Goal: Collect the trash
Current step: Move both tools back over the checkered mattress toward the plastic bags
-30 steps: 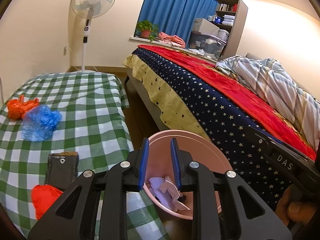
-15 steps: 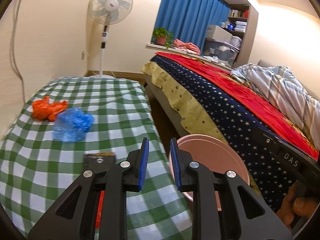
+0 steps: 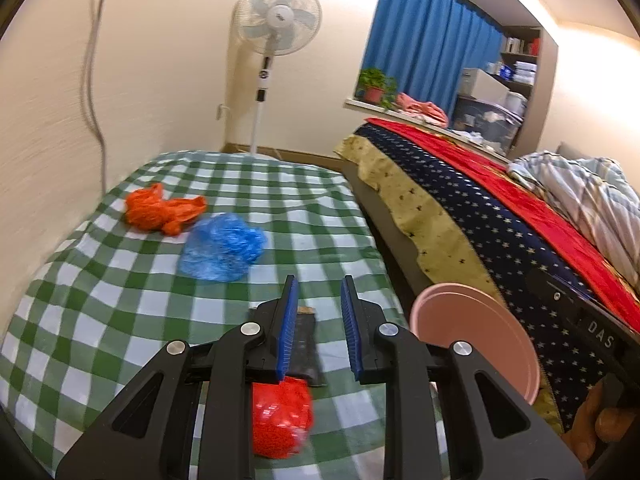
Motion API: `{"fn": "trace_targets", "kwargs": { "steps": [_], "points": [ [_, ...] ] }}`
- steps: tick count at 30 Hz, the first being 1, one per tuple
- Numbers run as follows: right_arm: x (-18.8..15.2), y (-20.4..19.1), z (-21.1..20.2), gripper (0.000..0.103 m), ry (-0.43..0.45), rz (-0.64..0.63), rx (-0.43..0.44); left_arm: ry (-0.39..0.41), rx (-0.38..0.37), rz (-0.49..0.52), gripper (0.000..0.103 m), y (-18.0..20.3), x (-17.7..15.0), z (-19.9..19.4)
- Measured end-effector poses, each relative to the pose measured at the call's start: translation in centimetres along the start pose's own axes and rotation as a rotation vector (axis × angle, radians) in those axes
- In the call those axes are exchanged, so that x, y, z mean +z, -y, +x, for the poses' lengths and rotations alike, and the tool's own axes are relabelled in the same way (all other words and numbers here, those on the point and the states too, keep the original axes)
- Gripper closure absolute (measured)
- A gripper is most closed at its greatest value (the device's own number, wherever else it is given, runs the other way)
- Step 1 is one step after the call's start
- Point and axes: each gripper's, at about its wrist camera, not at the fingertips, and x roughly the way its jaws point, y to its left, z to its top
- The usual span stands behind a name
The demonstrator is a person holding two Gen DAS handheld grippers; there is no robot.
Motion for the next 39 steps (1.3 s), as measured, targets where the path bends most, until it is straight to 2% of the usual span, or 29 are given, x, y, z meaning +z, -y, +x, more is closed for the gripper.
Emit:
{"fn": "trace_targets", "kwargs": {
  "steps": [8, 12, 16, 18, 20, 24, 30, 34, 39],
  "points": [
    [0.7, -2.0, 1.4, 0.065, -0.009, 0.021, 0.081, 0.011, 0.090, -0.003, 0.081, -2.8, 1.5, -0.4],
    [2.1, -3.3, 1.6, 0.066, -0.013, 0.012, 0.129, 0.013, 0.114, 0.038, 0.081, -4.3, 4.4, -0.9],
    [4.0, -5.4, 2.4, 0.067, -0.023, -0.012, 0.181, 0.038, 0.114, 0.081, 0.081, -6.3, 8.9, -1.4],
    [5.1, -6.6, 3.1, 0.067, -0.048, -0.018, 0.224, 0.045, 0.106, 0.085, 0.081, -7.5, 11.0, -1.4],
    [6.1, -7.8, 3.6, 0.072, -0.067, -0.023, 0.272, 0.053, 0.099, 0.100, 0.081, -9.0, 13.2, -1.3],
    [8.3, -10.3, 4.9, 0.074, -0.101, -0.053, 0.360, 0.041, 0.086, 0.145, 0.081, -11.2, 15.7, -0.3],
    [9.9, -13.0, 9.0, 0.075, -0.174, -0.062, 0.418, 0.027, 0.111, 0.155, 0.081, -13.7, 15.2, 2.6],
    [8.5, -15.2, 12.2, 0.075, -0.210, -0.129, 0.448, 0.023, 0.112, 0.041, 0.081, -16.1, 14.3, 4.6],
    [6.2, -16.0, 15.8, 0.075, -0.281, -0.077, 0.449, -0.020, 0.138, 0.003, 0.081, -17.7, 12.6, 7.5]
  ]
}}
